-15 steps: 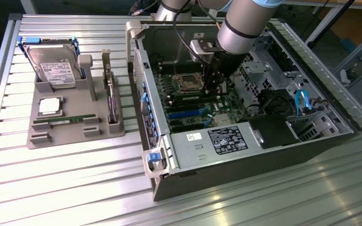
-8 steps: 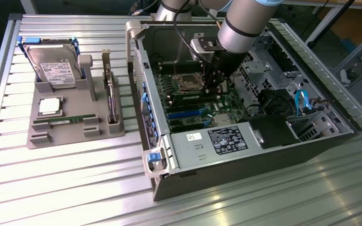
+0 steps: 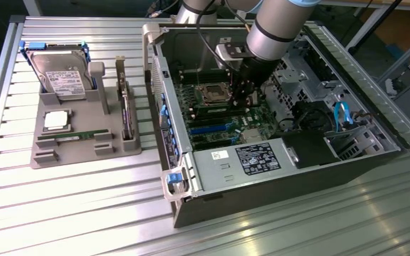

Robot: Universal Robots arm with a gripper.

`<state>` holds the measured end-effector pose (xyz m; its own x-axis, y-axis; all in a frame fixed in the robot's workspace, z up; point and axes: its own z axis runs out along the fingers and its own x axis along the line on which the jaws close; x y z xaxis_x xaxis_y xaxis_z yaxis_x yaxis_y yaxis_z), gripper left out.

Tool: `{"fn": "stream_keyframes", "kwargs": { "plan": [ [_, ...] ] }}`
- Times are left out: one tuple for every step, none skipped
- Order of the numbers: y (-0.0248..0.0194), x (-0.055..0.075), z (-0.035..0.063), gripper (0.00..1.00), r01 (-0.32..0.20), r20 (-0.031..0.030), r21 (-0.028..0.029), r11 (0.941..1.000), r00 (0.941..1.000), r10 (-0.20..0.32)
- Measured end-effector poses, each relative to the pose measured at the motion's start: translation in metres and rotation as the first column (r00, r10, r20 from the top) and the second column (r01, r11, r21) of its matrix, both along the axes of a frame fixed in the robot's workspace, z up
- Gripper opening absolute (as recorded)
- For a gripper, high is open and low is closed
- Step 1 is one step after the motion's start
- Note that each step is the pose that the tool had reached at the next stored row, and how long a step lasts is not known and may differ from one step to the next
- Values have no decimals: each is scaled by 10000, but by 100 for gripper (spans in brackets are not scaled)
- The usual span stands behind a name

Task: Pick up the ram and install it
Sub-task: 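Insert the ram into the slot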

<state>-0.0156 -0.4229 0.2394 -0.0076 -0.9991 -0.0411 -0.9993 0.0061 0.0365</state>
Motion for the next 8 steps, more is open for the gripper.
{"fn": "stream_keyframes", "kwargs": {
  "plan": [
    [0,0,0,12,0,12,-1,10000,10000,0],
    [0,-1,0,12,-1,21,-1,10000,10000,1],
    [0,-2,0,12,0,32,0,10000,10000,0],
    [0,-4,0,12,0,45,0,10000,10000,0],
    [0,-4,0,12,0,50,0,10000,10000,0],
    [0,-4,0,12,0,51,0,10000,10000,0],
    [0,-11,0,12,2,58,0,10000,10000,-2],
    [0,-16,0,12,1,64,0,10000,10000,-1]
  ]
}}
